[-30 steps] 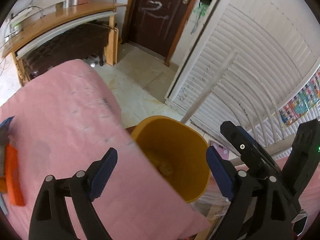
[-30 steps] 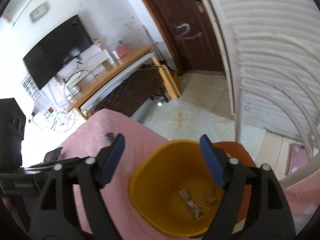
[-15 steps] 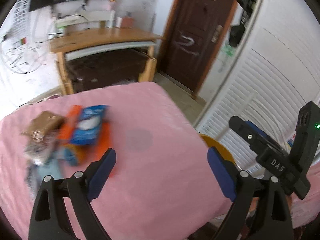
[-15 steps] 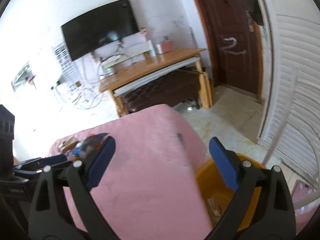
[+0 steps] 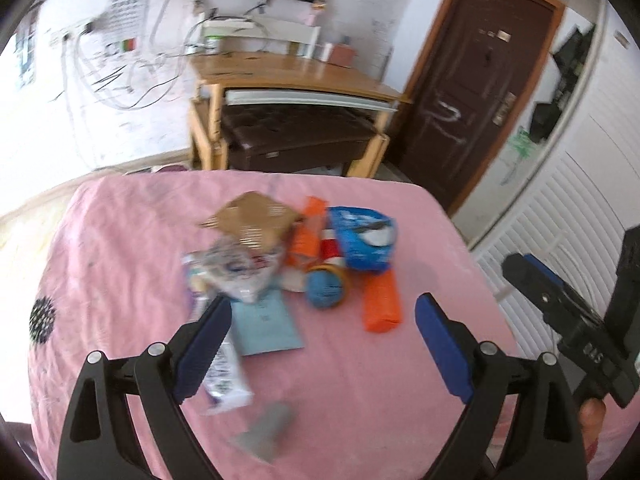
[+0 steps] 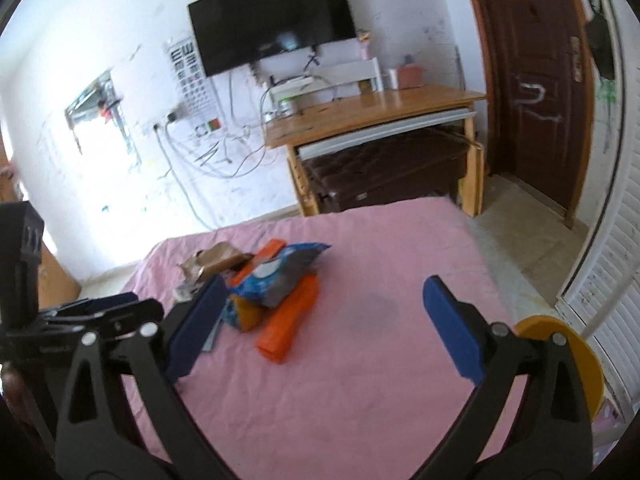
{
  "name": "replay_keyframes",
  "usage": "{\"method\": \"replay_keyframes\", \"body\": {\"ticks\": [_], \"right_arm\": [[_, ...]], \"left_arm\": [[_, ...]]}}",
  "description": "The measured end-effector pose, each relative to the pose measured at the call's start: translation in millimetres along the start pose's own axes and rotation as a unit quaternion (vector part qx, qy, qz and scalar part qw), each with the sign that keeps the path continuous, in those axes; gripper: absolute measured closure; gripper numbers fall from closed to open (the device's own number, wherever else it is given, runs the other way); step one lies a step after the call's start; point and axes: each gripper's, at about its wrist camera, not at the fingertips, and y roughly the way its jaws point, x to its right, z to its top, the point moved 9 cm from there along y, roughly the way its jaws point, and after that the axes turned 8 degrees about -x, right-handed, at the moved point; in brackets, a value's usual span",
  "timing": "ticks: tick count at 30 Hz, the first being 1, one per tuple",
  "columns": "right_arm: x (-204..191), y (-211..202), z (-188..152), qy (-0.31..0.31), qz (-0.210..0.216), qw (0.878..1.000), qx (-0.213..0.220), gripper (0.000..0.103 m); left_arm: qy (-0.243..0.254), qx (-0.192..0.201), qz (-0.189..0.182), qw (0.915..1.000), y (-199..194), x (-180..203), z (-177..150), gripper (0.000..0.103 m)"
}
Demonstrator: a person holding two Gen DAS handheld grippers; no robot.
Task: Collect trash
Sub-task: 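Grasp the orange box with the right gripper while the left grasps the purple snack bag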
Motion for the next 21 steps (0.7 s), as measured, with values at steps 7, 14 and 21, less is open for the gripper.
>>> {"method": "replay_keyframes", "body": {"ticks": [7, 14, 21], "right_arm": [[-27.7, 33.6, -9.5, -0.022, 0.005, 0.999, -0.043, 0.008], [-36.9, 70.9, -23.8, -0.051, -0.026, 0.995, -0.087, 0.008], [-35.1, 87.6, -33.9, -0.056, -0.035, 0.992, -0.108, 0.008]], "left_arm": [[-0.039, -0.024, 0.038, 0.9982, 20.9, -51.8, -1.7, 0.015], [-0.032, -0.048, 0.118, 0.9913, 47.0, -85.3, -9.0, 0.015], [-0.04, -0.059, 0.151, 0.986, 60.1, -105.7, -7.6, 0.041]]}}
